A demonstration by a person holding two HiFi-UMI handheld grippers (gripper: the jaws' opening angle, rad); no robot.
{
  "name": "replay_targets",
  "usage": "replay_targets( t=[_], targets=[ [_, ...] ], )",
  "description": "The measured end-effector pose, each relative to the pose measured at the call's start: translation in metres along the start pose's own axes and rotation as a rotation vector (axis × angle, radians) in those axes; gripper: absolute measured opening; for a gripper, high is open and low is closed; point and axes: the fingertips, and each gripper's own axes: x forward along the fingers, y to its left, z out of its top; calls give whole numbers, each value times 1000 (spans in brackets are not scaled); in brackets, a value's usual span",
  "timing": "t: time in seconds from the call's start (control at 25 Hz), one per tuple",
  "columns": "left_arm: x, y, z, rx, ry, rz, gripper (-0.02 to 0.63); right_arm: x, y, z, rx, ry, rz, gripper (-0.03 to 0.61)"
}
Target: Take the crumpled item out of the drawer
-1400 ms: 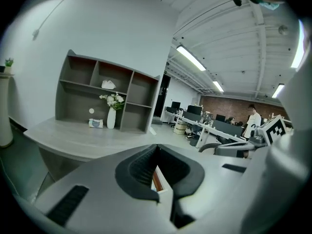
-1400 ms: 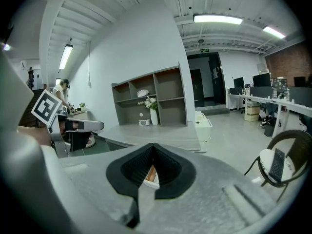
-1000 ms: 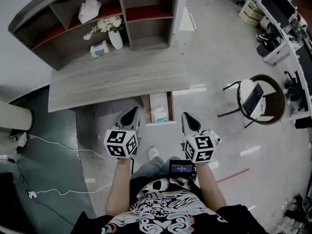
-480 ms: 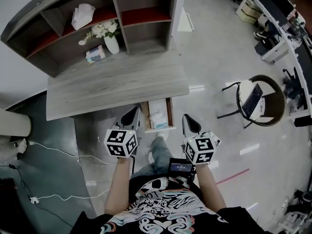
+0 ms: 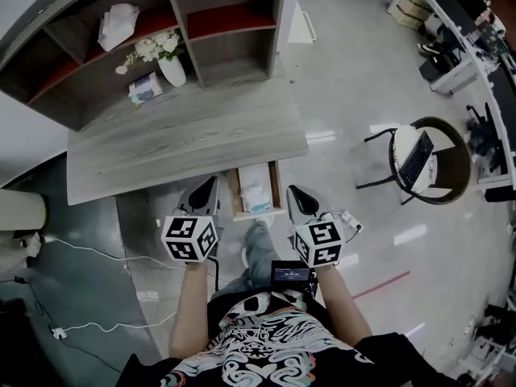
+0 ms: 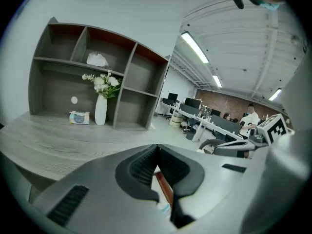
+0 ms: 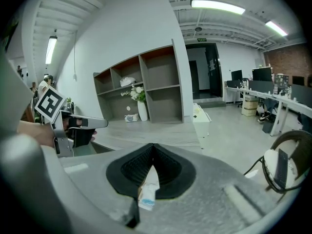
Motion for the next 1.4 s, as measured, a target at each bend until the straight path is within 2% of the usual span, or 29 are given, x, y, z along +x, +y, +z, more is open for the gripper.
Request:
replay_targets(
  t=[0.56,0.84,1.2,1.4],
  targets=[
    [19,21,-32,-40,78,20,3,30,-1,-25,-23,107,43,5],
    [30,20,-58,-4,147,2,3,40,-7,-47,-63,175,57,5],
    [37,28,-101,-47,215,22,3,57,-4,-82,-109,260,97,5],
    [42,31,-116,-46,245,27,3,68,-5,-97,-121,301,118,5]
  ],
)
